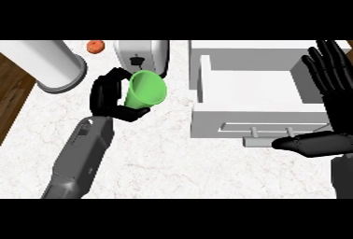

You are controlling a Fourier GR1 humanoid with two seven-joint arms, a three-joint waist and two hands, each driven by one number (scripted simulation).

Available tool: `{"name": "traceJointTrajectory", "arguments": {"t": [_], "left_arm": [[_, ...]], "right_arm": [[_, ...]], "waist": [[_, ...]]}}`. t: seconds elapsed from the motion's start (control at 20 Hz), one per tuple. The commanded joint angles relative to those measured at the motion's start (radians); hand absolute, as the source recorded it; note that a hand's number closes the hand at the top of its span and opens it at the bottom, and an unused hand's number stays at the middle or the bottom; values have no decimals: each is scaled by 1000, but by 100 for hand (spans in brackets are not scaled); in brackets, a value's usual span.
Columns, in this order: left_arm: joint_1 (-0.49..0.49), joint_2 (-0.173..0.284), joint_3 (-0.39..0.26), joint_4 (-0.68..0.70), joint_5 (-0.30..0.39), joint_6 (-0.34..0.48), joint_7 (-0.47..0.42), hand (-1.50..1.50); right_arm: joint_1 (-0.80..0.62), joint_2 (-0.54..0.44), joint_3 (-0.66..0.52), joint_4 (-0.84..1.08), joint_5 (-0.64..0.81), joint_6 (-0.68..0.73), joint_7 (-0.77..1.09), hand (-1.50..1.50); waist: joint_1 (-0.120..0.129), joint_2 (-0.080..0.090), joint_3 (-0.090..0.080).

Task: Pick up the cup, place it into the drawer and close the drawer

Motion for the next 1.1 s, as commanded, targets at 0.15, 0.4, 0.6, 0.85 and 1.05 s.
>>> {"name": "traceJointTrajectory", "arguments": {"t": [0.15, 0.4, 0.6, 0.85, 1.05], "left_arm": [[-159, -75, -87, -185, 5, 134, 256, 150], [-296, -76, -173, -229, 15, 267, 443, 150], [-452, -77, -182, -169, 26, 348, 556, 150], [-601, -77, -265, 10, 95, 447, 654, 150], [-638, -77, -314, 177, 122, 484, 604, 150]], "right_arm": [[3, 15, -4, 14, -9, 0, -26, -150], [-37, -25, -34, 60, -13, 16, -21, -150], [27, 5, 2, -11, 9, 4, -16, -150], [-39, 23, 36, -19, 45, -35, 14, -150], [-35, -5, -4, 23, -12, 21, -27, -150]], "waist": [[-6, 1, 0], [-15, 4, 0], [-31, 5, 0], [-54, 12, 0], [-87, 24, 1]]}}
